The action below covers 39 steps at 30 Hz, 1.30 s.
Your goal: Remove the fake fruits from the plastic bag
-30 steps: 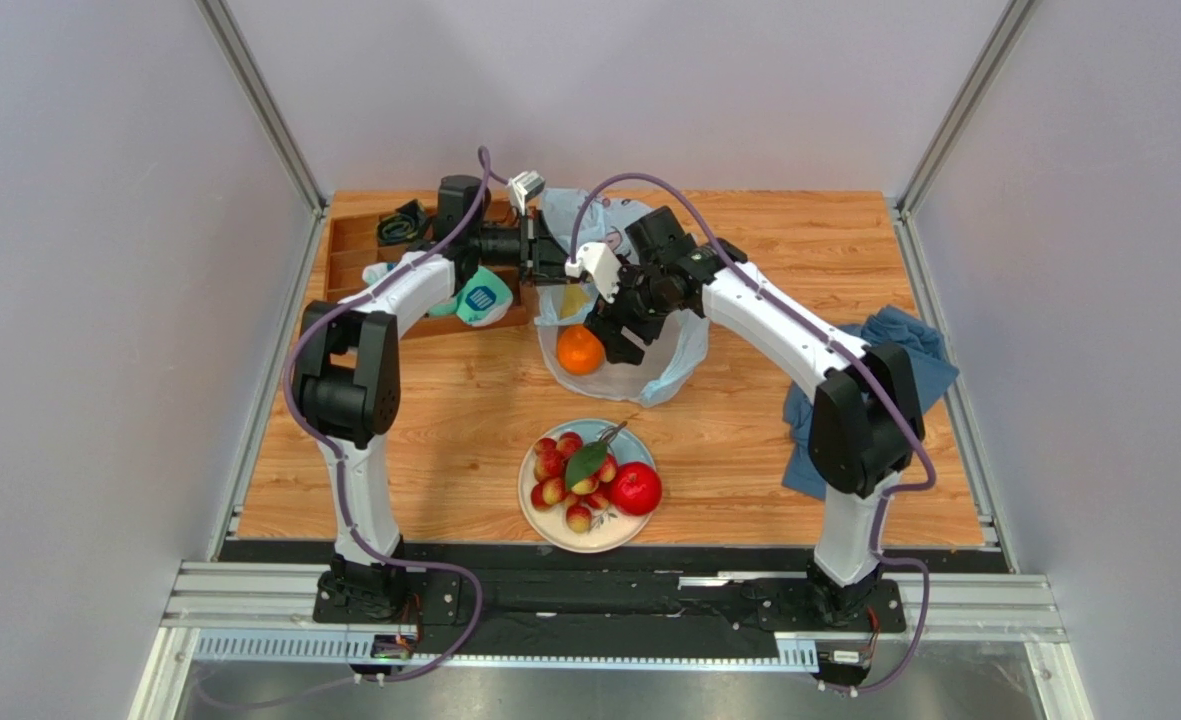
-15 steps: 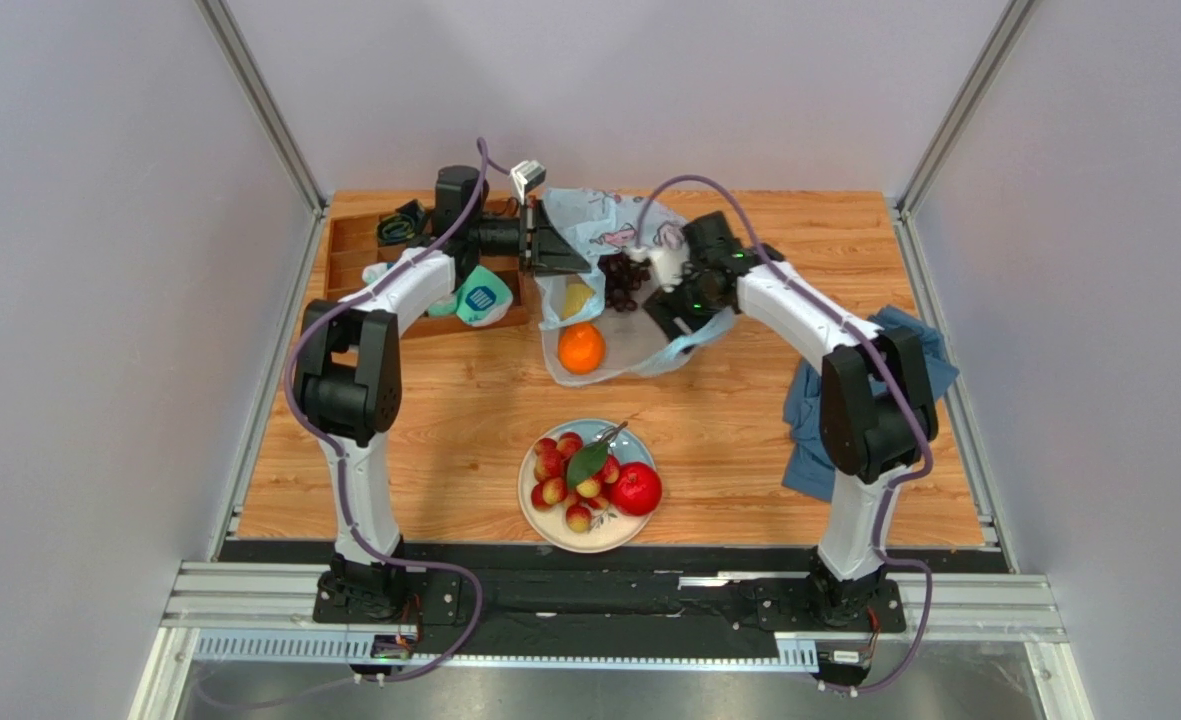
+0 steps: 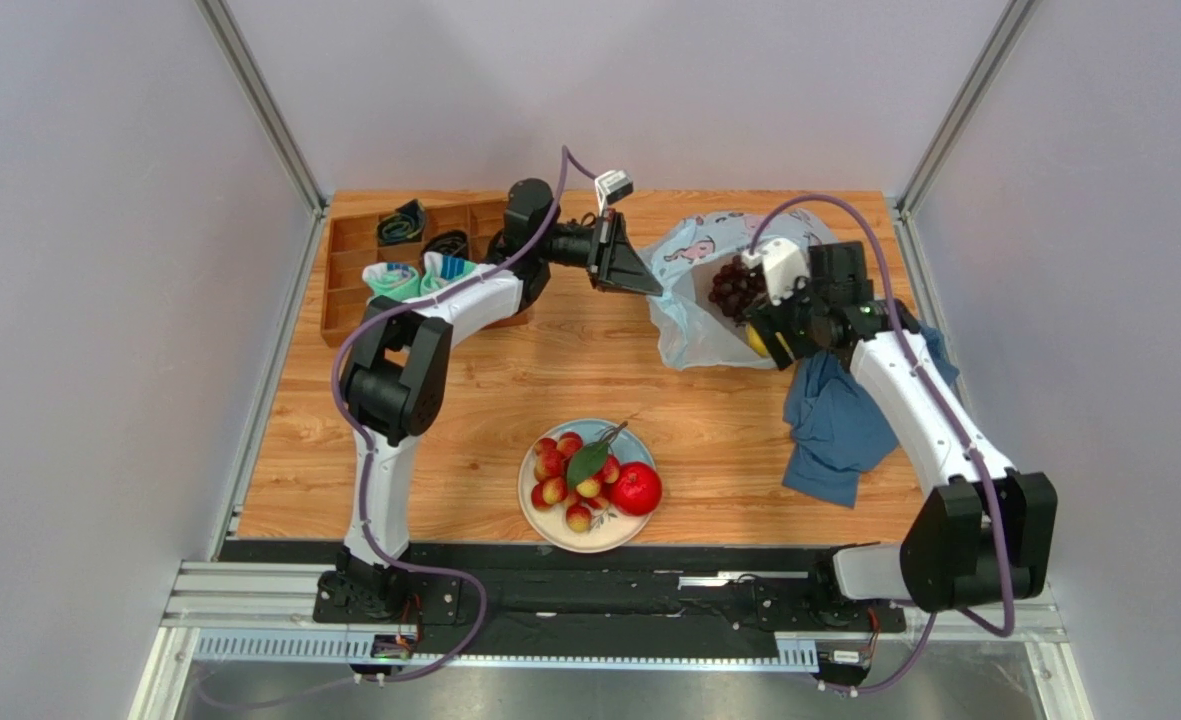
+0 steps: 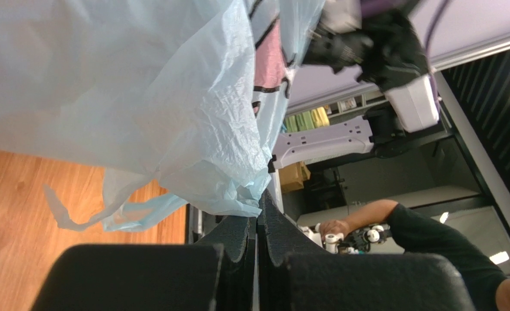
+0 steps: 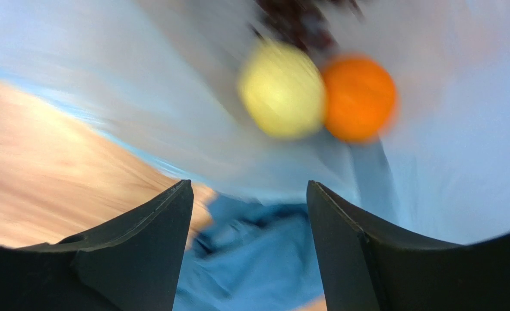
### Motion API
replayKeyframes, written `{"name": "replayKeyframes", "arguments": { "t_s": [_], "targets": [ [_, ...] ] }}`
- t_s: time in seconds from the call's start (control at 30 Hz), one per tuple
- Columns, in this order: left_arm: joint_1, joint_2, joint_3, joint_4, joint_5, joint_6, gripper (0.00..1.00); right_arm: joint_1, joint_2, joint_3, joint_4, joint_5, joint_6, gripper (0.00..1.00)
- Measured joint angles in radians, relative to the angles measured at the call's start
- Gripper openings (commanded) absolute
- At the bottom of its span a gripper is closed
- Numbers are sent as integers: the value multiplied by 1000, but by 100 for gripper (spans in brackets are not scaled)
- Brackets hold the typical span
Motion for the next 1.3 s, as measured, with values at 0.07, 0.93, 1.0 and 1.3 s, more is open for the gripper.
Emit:
{"name": "replayKeyframes", "arguments": {
  "t_s": [0.07,0.93,1.0,1.3],
  "targets": [
    [0,0,-39,-19,-4,13,0,66,-19,0,19,-44,14,70],
    [-11,-5,-80,-443,-27,335,0,61,343,125,165,103,61,76],
    [-11,-5,-80,-455,-27,346,0,60,370,155,175,106,46,77],
    [-12,-5,-73,-530,-26,399,0,50,595,278,111,113,-7,77]
  ]
}}
